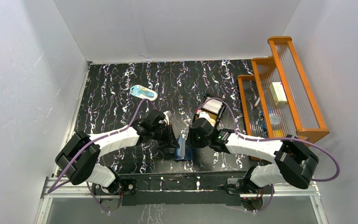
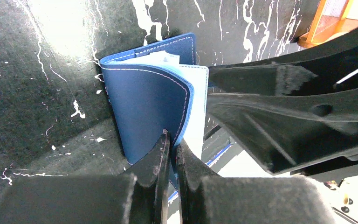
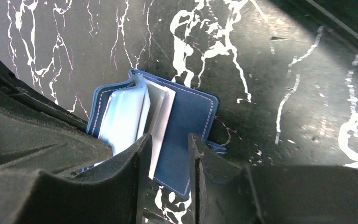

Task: Put the credit cards into the card holder
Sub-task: Turn over the card slot in the card holder, then pick up the credit card from the storage box.

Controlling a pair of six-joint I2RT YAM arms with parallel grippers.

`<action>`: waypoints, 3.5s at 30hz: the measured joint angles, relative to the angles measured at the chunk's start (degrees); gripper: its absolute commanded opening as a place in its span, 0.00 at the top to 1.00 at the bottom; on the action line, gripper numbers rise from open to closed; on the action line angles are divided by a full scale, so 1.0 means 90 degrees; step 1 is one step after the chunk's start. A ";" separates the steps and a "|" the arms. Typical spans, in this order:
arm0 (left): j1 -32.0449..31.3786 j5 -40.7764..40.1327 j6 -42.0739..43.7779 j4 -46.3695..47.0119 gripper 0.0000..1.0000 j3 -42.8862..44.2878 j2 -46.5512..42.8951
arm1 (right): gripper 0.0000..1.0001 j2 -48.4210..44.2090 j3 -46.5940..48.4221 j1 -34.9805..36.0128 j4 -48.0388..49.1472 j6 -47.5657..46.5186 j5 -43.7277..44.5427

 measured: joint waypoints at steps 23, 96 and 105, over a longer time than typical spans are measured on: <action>0.0287 -0.0153 -0.0104 -0.0299 1.00 -0.0588 -0.0971 | 0.37 0.0267 0.2013 -0.1617 -0.1426 -0.4082 0.0602; 0.0680 0.0726 -0.0316 0.0848 1.00 -0.1741 -0.1821 | 0.84 0.1996 0.2215 -0.2361 -0.0119 -0.8847 0.1608; 0.0680 0.0699 -0.0296 0.0845 1.00 -0.1744 -0.1821 | 1.00 0.1809 0.2365 -0.2361 -0.0818 -0.8483 0.1151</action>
